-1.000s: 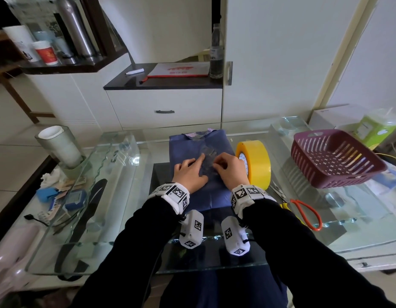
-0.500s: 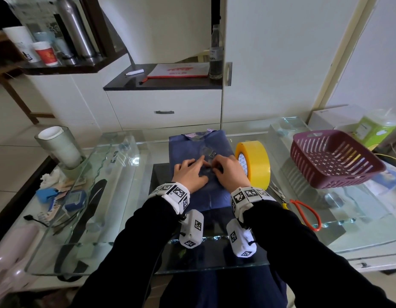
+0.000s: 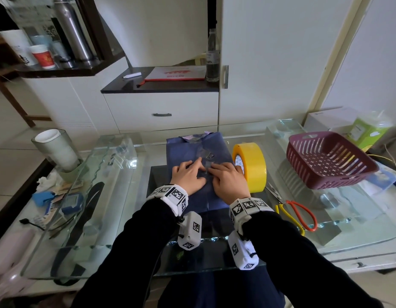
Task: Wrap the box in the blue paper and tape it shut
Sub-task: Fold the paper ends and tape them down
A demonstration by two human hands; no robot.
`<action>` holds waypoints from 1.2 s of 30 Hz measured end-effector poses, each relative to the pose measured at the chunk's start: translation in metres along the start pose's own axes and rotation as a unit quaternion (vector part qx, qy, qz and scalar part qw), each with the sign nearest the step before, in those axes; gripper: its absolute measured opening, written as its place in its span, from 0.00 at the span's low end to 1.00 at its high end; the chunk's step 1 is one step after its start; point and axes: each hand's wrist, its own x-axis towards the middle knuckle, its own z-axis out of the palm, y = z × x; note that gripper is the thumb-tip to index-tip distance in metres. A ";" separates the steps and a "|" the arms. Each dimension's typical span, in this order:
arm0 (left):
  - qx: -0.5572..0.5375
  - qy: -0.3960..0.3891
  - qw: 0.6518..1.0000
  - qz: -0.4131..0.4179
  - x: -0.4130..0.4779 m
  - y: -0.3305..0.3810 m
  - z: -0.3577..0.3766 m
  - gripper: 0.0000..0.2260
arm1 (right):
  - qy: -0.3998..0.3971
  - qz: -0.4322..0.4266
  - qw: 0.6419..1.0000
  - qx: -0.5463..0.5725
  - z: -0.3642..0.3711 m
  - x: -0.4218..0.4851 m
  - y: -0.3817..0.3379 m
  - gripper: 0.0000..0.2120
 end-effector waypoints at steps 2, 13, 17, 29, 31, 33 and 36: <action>0.001 0.003 1.000 0.001 0.000 -0.001 -0.001 0.26 | -0.020 0.007 1.000 0.002 0.002 0.001 0.000 0.23; -0.005 0.009 1.000 0.002 0.000 0.001 -0.002 0.26 | -0.058 0.003 0.996 -0.073 0.008 0.002 -0.004 0.26; 0.000 0.005 1.000 0.012 0.002 0.007 0.000 0.27 | -0.068 0.012 0.995 -0.078 0.007 -0.001 -0.002 0.44; 0.036 -0.041 0.997 0.062 0.034 0.044 -0.009 0.19 | -0.053 0.029 0.998 -0.024 -0.037 0.012 0.041 0.22; 0.010 -0.046 0.996 0.071 0.043 0.051 -0.009 0.17 | -0.013 0.034 0.999 -0.015 -0.052 0.012 0.053 0.20; -0.040 -0.042 0.996 0.071 0.053 0.061 -0.007 0.15 | 0.028 0.049 0.998 -0.018 -0.066 0.016 0.071 0.17; -0.091 -0.018 0.992 0.083 0.070 0.081 -0.006 0.14 | 0.084 0.067 0.994 -0.025 -0.081 0.023 0.096 0.15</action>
